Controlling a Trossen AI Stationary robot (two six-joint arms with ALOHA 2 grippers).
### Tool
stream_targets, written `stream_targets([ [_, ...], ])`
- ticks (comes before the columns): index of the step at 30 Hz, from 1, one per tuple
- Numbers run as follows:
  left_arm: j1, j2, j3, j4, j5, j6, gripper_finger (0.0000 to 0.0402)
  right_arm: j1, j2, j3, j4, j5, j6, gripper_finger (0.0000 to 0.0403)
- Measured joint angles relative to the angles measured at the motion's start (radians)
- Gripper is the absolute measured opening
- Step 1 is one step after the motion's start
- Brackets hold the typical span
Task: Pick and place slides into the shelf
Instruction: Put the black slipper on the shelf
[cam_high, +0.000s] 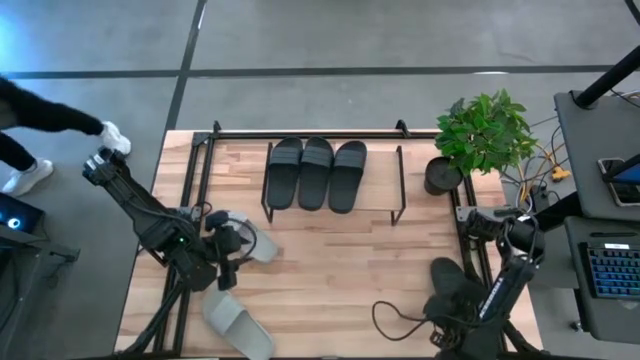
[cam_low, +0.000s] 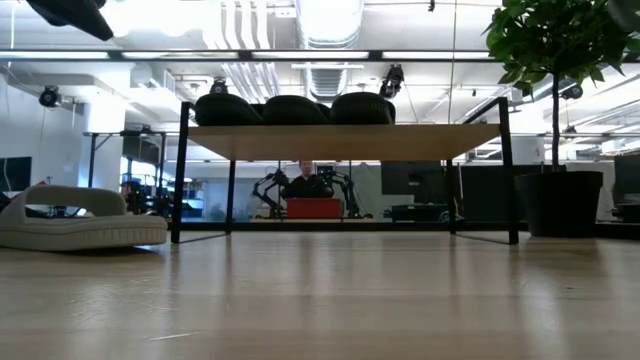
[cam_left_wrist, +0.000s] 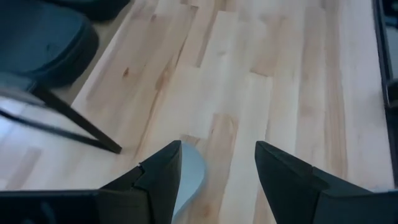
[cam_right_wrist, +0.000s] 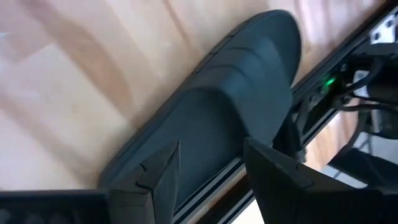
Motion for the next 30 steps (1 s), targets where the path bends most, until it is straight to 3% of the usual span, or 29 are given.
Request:
stream_targets([
  [9, 0.017, 0.002, -0.006, 0.0, -0.001, -0.036, 0.0189, -0.001, -0.037, -0.157, 0.008, 0.023, -0.149, 0.0169],
  [24, 0.041, 0.002, -0.01, -0.002, -0.025, -0.049, 0.0189, -0.006, -0.107, -0.37, 0.227, 0.015, -0.125, 0.0167],
  [30, 0.054, 0.002, -0.01, -0.002, -0.026, -0.047, 0.0189, -0.031, -0.107, -0.402, 0.229, 0.023, -0.125, 0.0112],
])
